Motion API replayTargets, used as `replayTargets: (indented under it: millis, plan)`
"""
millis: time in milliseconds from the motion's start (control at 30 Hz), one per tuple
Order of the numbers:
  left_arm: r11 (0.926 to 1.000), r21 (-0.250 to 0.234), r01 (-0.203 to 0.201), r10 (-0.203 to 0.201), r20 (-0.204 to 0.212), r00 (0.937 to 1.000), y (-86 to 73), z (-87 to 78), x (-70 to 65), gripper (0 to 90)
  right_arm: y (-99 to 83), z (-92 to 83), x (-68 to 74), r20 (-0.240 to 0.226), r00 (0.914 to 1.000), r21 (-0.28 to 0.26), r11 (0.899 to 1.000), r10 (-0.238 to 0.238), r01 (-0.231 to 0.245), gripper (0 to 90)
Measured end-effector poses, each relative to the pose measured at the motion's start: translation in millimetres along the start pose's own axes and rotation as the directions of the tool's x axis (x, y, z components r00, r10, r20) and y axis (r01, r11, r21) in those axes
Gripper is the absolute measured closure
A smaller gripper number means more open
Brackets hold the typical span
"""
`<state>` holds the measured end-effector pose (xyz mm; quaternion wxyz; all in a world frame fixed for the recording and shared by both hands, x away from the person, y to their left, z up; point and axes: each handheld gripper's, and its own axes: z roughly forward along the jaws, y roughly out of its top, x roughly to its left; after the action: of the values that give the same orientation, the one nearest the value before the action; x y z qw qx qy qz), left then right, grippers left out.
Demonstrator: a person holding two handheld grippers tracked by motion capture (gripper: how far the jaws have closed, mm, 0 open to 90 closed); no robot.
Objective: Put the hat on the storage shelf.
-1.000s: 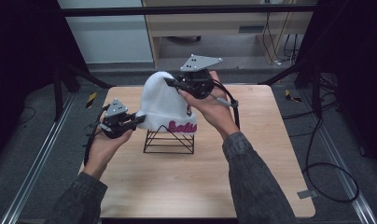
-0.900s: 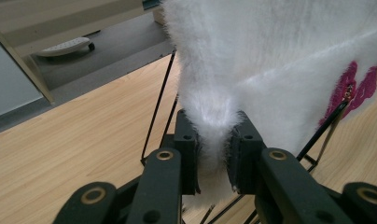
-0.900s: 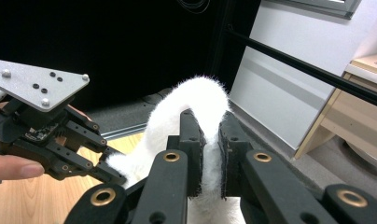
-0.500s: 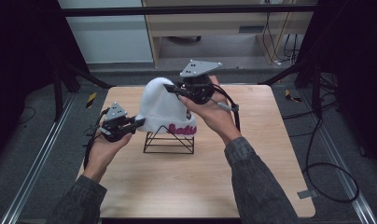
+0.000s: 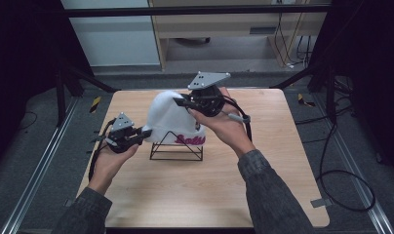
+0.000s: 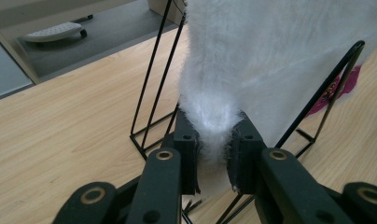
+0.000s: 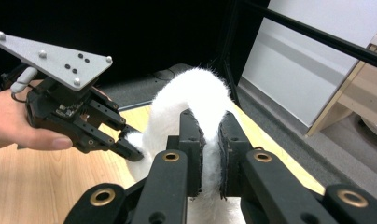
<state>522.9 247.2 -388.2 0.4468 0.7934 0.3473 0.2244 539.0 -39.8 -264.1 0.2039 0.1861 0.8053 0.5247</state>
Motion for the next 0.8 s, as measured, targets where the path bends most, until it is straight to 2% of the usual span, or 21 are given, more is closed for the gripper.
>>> replayTargets:
  millis: [133, 800]
  plan:
    - [1.0000, 0.006, -0.007, 0.007, 0.004, 1.0000, -3.5, 2.0, 0.4, 75.7, -4.6, 0.3, -0.4, -0.006, 1.0000, 0.013, 1.000, 0.003, -0.003, 82.8]
    - [0.9975, 0.067, 0.021, -0.023, 0.015, 0.9996, -28.4, 12.5, 8.6, 75.6, -21.2, 22.7, 2.5, -0.012, 0.9991, 0.105, 0.994, 0.041, -0.039, 82.4]
